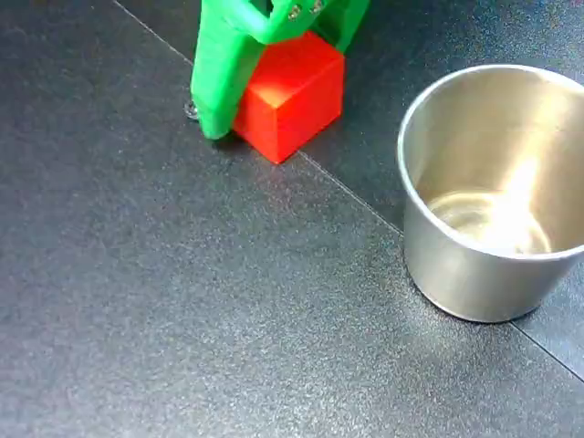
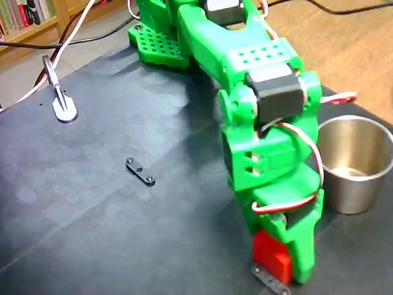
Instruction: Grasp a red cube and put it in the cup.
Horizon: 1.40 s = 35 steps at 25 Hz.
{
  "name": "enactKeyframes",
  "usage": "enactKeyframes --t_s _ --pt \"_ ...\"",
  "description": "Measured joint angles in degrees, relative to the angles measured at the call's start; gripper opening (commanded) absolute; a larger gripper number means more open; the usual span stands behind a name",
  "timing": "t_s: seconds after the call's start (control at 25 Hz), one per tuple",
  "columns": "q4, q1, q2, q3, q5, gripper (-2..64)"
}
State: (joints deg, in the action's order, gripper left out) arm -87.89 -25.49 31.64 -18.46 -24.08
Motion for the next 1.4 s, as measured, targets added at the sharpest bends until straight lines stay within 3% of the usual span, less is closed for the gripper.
enactKeyframes --t_s 0.16,0.48,0.68,1.12,1.4 --pt "0.0 0.0 0.0 0.0 -0.1 -1.5" --pt "0.0 0.0 0.9 0.0 0.2 -0.6" --pt "0.0 0.4 10.8 -1.0 0.2 -0.6" --pt "0.0 1.3 45.6 -30.2 0.0 -0.6" --pt "0.0 8.3 59.2 -35.3 0.0 -0.5"
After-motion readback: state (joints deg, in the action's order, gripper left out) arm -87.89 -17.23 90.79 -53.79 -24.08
